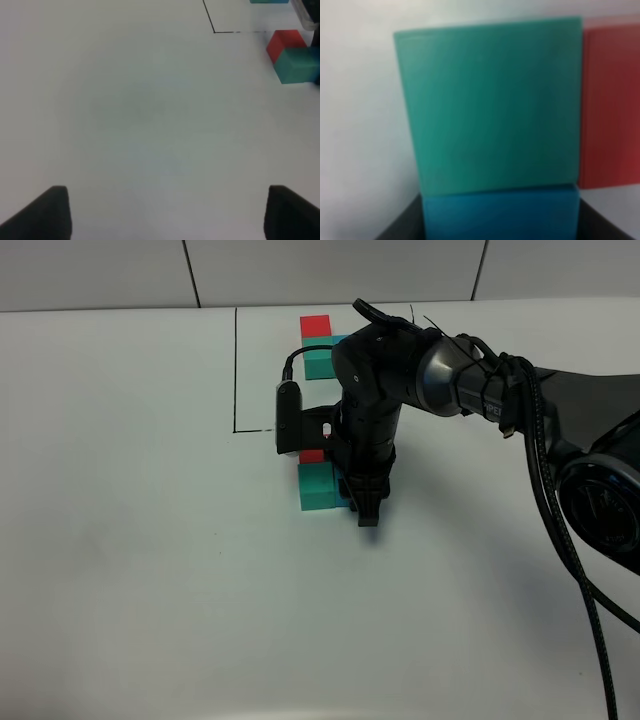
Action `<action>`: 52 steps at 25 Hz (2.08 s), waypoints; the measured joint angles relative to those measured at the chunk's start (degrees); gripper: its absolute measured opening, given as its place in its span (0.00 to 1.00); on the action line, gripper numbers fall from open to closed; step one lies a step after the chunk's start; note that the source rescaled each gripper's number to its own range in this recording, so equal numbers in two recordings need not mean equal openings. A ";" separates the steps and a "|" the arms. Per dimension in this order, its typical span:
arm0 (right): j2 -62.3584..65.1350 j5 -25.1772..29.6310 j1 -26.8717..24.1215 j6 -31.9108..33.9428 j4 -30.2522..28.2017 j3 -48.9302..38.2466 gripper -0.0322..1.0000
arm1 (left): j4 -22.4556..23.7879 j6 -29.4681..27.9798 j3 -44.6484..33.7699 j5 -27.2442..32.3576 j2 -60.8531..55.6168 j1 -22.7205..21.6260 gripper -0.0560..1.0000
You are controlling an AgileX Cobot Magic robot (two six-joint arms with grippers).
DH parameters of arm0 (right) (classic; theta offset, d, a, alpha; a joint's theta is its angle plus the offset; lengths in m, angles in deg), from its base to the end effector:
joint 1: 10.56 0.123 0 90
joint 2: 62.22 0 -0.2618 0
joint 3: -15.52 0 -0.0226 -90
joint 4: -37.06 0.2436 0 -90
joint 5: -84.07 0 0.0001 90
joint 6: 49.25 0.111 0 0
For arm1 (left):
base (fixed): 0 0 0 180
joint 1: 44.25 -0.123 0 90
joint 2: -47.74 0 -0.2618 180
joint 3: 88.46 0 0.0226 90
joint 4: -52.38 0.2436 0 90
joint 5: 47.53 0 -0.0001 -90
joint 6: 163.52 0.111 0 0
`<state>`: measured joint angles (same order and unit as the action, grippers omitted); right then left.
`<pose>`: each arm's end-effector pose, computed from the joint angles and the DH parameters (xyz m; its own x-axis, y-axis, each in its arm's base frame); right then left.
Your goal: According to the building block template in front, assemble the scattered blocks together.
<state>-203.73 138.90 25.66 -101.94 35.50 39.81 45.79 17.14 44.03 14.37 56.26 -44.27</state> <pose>0.3622 0.2622 0.0847 -0.0008 -0.9979 -0.0645 -0.9922 0.0089 -0.1245 0.0282 -0.0112 0.2651 -0.4693 -0.0428 -0.8820 0.0692 0.9940 -0.0850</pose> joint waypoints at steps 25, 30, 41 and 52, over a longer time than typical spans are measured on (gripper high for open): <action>4.15 -0.03 -2.08 7.29 0.34 0.00 0.84 | 0.00 0.05 0.00 0.00 0.00 0.00 0.85; 7.25 4.41 -8.65 16.81 0.49 0.00 0.85 | 0.00 0.05 0.00 0.00 0.00 0.00 0.85; 15.26 -3.65 -25.41 36.97 4.94 0.00 0.85 | 0.00 0.05 0.00 0.00 0.00 0.00 0.85; 38.31 -20.90 -31.32 38.62 4.99 -24.16 0.85 | 0.00 0.05 0.00 0.00 0.00 0.00 0.85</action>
<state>-165.42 118.00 -5.66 -63.32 40.48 15.65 45.79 17.19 44.03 14.37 56.26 -44.27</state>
